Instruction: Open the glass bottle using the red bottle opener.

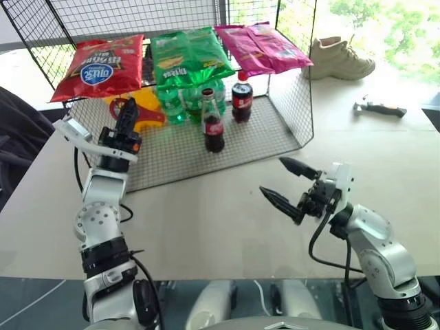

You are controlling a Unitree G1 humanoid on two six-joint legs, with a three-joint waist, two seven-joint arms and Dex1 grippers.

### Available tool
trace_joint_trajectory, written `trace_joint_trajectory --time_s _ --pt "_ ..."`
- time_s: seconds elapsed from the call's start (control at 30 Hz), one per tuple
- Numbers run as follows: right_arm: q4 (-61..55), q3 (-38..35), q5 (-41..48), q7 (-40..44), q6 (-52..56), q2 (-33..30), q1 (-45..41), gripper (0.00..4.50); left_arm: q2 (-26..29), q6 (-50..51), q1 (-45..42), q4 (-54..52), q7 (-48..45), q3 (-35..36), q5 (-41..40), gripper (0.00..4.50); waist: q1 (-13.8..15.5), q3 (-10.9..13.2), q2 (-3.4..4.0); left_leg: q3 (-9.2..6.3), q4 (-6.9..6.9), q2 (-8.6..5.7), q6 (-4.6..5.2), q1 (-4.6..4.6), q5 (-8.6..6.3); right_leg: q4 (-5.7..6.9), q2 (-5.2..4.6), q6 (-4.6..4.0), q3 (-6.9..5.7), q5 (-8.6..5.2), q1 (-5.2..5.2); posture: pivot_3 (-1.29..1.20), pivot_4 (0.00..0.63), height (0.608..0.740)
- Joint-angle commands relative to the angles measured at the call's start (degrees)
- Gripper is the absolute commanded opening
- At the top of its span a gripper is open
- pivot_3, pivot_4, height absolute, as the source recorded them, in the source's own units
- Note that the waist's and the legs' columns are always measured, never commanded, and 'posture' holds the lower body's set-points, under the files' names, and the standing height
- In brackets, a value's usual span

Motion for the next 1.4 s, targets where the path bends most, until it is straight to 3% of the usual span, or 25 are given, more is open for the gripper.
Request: trace_joint_trajectory --time_s 0.03,0.53,0.57,0.6,0.67,0.7,0.73,1.4 --pt "-0.91 0.08 0.01 0.28 -1.45 0.16 -0.40 4.50 1.15 0.64 -2.05 0.51 -0.23 0.67 -1.05 0.03 0.04 0.00 0.00 0.00 0.00 0.00 0.00 0.00 0.00 0.00 0.00 0.00 0.00 0.00 0.00 0.00 0.150 0.732" --pt "-0.57 0.48 -0.64 0.35 -2.46 -0.05 -0.34 4.50 1.22 3.01 -3.84 3.15 -2.22 0.06 -0.44 0.03 0.21 -0.01 -0.03 -0.12 0.03 0.00 -0.30 0.15 0.20 0.50 0.02 -0.03 -0.09 -0.02 0.01 0.00 0.150 0.732" --pt "-0.65 0.48 -0.68 0.34 -2.50 -0.10 -0.16 4.50 1.10 3.02 -3.58 2.87 -2.26 -0.03 -0.26 0.71 0.22 -0.01 -0.04 -0.13 0.03 -0.01 -0.30 0.15 0.20 0.50 0.02 -0.03 -0.08 -0.02 0.01 0.00 0.150 0.732" --pt "-0.70 0.49 -0.72 0.32 -2.55 -0.14 0.01 4.50 0.99 2.98 -3.37 2.64 -2.31 -0.13 -0.06 0.93 0.22 -0.02 -0.04 -0.13 0.03 -0.01 -0.30 0.14 0.20 0.50 0.02 -0.03 -0.09 -0.01 0.01 0.00 0.150 0.732" --pt "-0.90 0.56 -0.78 0.26 -2.58 -0.17 0.34 4.50 0.78 2.87 -3.09 2.27 -2.37 -0.33 0.15 2.00 0.22 -0.02 -0.04 -0.13 0.03 -0.01 -0.30 0.14 0.20 0.48 0.01 -0.03 -0.08 -0.01 0.01 0.00 0.150 0.732" --pt "-1.01 0.57 -0.76 0.22 -2.54 -0.18 0.43 4.50 0.71 2.82 -3.04 2.14 -2.34 -0.40 0.21 2.00 0.22 -0.02 -0.05 -0.13 0.03 -0.01 -0.30 0.14 0.20 0.48 0.01 -0.04 -0.08 -0.01 0.01 0.00 0.150 0.732" --pt "-1.10 0.60 -0.78 0.16 -2.50 -0.17 0.50 4.50 0.68 2.72 -3.01 2.06 -2.34 -0.45 0.30 2.37 0.21 -0.02 -0.05 -0.13 0.03 -0.01 -0.30 0.14 0.20 0.48 0.01 -0.04 -0.08 -0.02 0.01 0.00 0.150 0.732" --pt "-1.21 0.46 -1.25 -0.10 -2.67 -0.49 1.03 4.50 -1.13 2.06 0.56 2.01 -1.40 -1.52 4.00 2.37 0.20 -0.02 -0.05 -0.12 0.02 -0.02 -0.29 0.14 0.20 0.45 0.00 -0.04 -0.06 -0.02 0.02 0.00 0.150 0.732"
